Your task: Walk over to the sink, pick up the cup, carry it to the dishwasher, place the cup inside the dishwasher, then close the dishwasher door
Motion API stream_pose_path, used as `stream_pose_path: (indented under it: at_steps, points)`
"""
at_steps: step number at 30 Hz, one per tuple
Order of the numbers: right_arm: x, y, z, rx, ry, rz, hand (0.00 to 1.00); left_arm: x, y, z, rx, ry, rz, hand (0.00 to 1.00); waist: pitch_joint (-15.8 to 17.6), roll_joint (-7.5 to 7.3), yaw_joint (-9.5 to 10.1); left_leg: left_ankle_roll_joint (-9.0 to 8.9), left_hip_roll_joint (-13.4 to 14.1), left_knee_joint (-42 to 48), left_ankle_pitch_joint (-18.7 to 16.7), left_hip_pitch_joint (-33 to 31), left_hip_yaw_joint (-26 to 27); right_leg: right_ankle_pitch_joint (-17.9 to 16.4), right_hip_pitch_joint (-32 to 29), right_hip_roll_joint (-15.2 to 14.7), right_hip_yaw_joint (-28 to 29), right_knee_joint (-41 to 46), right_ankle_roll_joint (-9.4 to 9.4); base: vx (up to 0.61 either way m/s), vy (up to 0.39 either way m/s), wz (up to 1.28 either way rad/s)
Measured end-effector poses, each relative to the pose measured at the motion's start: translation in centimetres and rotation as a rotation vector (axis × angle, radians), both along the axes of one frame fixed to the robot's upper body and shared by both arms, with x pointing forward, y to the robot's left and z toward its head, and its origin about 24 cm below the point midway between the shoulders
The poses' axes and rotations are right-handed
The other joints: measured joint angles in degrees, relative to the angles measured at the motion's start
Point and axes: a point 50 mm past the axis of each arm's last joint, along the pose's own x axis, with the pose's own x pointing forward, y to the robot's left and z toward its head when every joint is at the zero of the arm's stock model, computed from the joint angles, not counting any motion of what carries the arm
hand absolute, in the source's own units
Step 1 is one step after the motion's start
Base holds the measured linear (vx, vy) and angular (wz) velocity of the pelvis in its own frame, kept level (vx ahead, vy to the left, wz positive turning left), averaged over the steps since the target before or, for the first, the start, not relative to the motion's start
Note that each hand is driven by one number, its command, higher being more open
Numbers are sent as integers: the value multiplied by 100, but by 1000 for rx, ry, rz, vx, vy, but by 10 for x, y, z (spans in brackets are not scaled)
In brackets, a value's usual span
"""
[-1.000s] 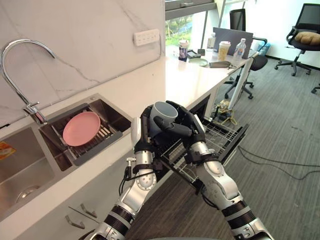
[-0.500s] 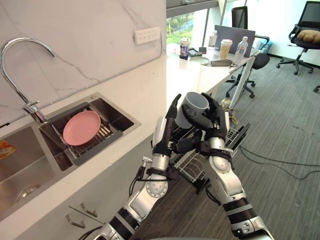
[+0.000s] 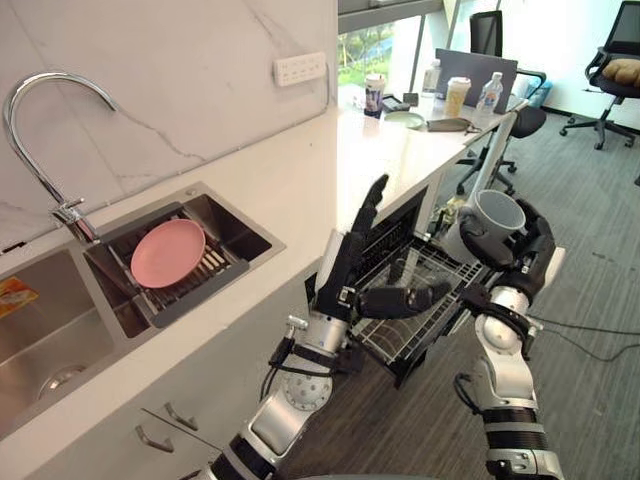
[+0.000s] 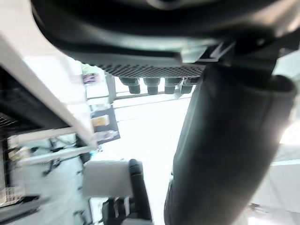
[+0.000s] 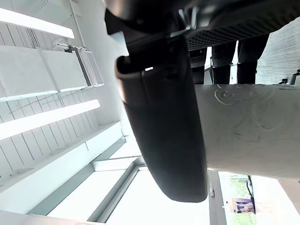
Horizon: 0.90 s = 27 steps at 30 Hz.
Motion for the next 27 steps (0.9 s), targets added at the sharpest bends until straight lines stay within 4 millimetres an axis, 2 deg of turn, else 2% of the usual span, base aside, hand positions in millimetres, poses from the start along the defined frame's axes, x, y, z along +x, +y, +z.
stream_pose_path:
  at_steps: [4,5,8,12,13,15,16,19,20,21,24,26,27]
  points:
    - [-1,-3,-11,-44,59,129,0,-23,7,-38,72,214,-112,100,4,-5,-32,9,-13,1,14,-97,-128,1,-10,-4,-129,4,-1,27,-13,16]
    - [-1,-4,-13,-49,69,144,0,-26,8,-41,79,233,-121,100,5,-6,-20,11,-16,2,17,-109,-146,0,-10,-5,-149,4,1,10,-13,16]
    - [-1,-11,-26,-75,142,197,0,-34,11,-56,96,314,-143,100,6,-8,90,26,-25,0,49,-189,-282,-11,5,-17,-277,7,11,-15,-10,22]
    - [-2,-19,-41,-85,230,244,0,-44,21,-89,156,450,-109,100,23,-27,200,54,-15,-2,71,-227,-447,-33,86,-23,-434,9,15,-37,-10,24]
    - [-2,-21,-44,-90,252,265,0,-51,29,-107,203,521,-83,100,32,-40,252,54,-13,-2,72,-241,-469,-33,89,-22,-458,12,14,-34,-6,7]
    - [1,-21,-45,-107,276,292,0,-60,39,-126,273,594,-58,100,49,-49,252,43,-29,-2,83,-265,-525,-37,95,-34,-535,12,18,-39,-2,16]
    - [6,-19,-48,-114,296,313,0,-71,51,-145,356,664,-41,100,126,-75,240,39,-53,-2,94,-261,-576,-45,130,-33,-595,14,22,-46,3,18]
    - [11,-14,-59,-119,360,336,0,-88,71,-172,473,781,-2,100,234,-78,248,34,-61,-3,107,-243,-697,-75,225,-38,-719,11,38,-38,-12,24]
    - [11,-13,-66,-134,403,342,0,-94,85,-182,516,838,38,100,318,-87,271,35,-72,-3,118,-240,-734,-87,277,-45,-790,10,47,-41,-13,31]
    - [12,-12,-72,-147,444,349,0,-95,96,-184,532,854,75,100,376,-75,302,35,-89,-4,134,-280,-792,-92,281,-53,-855,12,52,-35,-6,30]
    - [15,-17,-85,-150,533,333,0,-89,105,-185,508,837,171,100,503,-38,421,71,-153,-3,168,-383,-897,-78,270,-107,-969,21,60,-26,16,23]
    - [26,-19,-79,-166,532,328,0,-79,112,-184,517,807,219,100,718,-18,430,83,-158,0,206,-549,-965,-79,157,-113,-1020,62,64,-63,21,20]
    - [40,-23,-65,-191,511,319,0,-68,118,-182,533,780,251,100,901,9,429,121,-123,1,245,-748,-984,-64,-62,-101,-1029,144,45,-114,27,18]
